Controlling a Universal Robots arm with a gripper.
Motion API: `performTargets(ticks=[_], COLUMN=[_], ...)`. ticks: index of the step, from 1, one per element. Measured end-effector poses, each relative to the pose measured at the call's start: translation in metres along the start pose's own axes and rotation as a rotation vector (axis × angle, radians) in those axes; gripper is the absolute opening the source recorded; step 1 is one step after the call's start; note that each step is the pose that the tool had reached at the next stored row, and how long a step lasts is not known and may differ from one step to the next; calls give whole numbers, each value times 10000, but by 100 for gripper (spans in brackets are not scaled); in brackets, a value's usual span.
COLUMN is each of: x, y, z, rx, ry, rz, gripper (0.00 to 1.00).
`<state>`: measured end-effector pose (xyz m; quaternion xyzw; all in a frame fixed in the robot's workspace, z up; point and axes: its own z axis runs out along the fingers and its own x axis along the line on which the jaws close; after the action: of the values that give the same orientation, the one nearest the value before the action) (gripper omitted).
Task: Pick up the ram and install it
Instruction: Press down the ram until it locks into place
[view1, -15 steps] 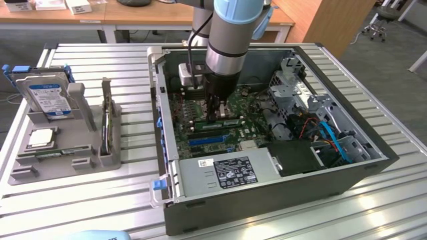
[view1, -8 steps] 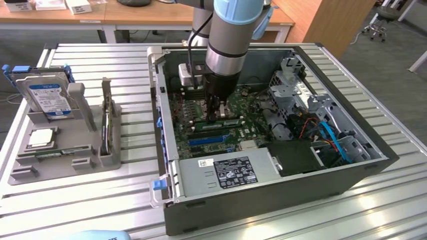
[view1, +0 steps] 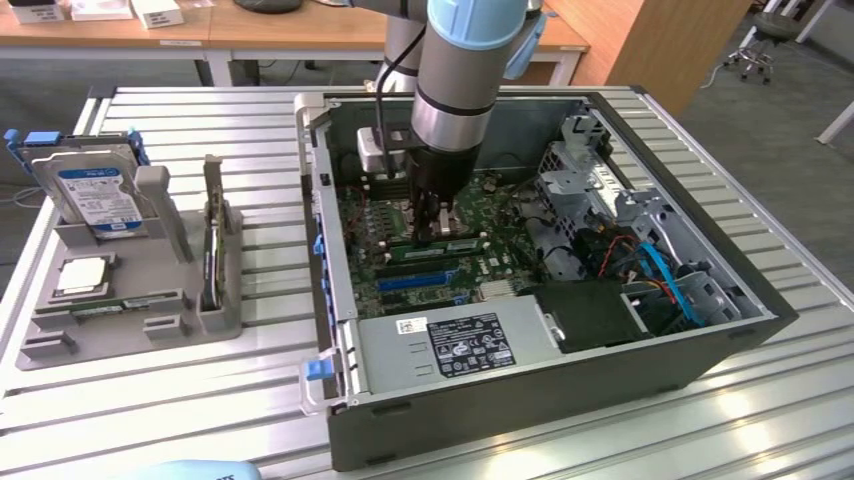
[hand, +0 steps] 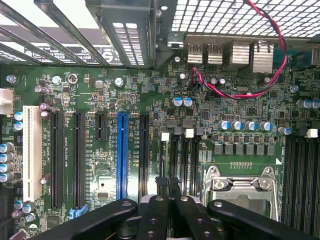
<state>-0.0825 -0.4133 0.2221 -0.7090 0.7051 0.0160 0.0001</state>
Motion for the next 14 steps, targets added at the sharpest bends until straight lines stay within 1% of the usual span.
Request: performTargets(ticks=[10, 12, 14], x=[0, -2, -1], y=[0, -2, 1], z=[1, -13, -46], rx=[1, 13, 0], ry=[-2, -16, 0], rz=[0, -1, 0], gripper=[10, 10, 10])
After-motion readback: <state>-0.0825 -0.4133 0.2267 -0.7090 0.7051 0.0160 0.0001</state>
